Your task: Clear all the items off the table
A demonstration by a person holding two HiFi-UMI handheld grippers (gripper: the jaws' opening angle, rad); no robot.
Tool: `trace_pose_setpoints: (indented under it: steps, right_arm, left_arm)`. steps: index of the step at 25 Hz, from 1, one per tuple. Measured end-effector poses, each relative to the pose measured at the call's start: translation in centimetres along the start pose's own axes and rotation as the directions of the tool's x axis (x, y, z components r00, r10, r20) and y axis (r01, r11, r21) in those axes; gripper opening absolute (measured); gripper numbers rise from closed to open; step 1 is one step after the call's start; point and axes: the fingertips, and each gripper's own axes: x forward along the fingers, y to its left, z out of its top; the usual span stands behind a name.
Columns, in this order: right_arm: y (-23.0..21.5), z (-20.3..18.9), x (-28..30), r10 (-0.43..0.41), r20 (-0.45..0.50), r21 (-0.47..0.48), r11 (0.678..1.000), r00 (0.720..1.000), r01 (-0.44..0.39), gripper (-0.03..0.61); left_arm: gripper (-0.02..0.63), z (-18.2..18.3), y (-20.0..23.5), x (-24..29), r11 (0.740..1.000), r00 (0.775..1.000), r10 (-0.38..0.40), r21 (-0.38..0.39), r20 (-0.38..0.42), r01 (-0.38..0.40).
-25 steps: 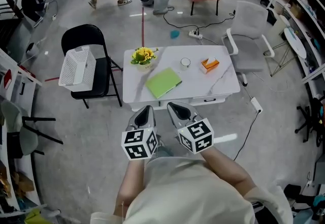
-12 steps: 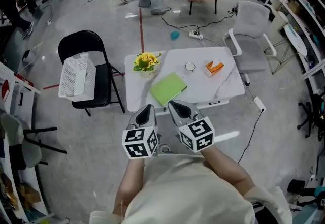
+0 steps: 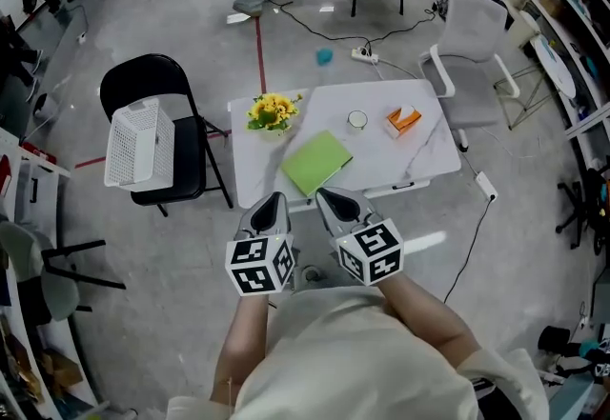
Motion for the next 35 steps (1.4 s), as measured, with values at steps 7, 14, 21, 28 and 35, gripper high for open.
trace_pose_setpoints:
  steps: [7, 14, 21, 28, 35]
  right_arm:
    - [-1.7, -0.5, 0.8, -0.006, -0.033, 0.013, 1.000, 0.999, 0.007, -0.003]
    - [-4.1, -0.3, 3.1, 0.010, -0.067, -0.009, 1.000, 0.998, -0.011, -0.002]
    - [-7.3, -1.0, 5.3, 0.006, -0.113, -0.008, 1.000, 0.994, -0.007, -0.002]
    - [-10.9, -2.5, 7.8, -0.015, -0.154, 0.027, 0.999, 0.988, 0.019, -0.003]
    - [-12.9, -4.6, 10.4, 0.006, -0.202, 0.066, 0.998, 0.979, 0.007, -0.002]
  left_arm:
    - [0.009, -0.5, 0.0, 2.2, 1.000, 0.999, -0.005, -0.022, -0.036, 0.004]
    - [0.009, 0.2, 0.1, 5.6, 0.999, 0.999, -0.002, -0.039, -0.047, 0.000]
    - [0.009, 0.5, 0.6, 9.6, 0.998, 0.997, 0.007, -0.056, -0.071, -0.011]
    - [0.009, -1.2, 2.1, 13.3, 0.996, 0.991, 0.028, -0.078, -0.130, -0.038]
    - [0.009, -2.8, 3.1, 16.6, 0.995, 0.982, 0.043, -0.081, -0.183, -0.059]
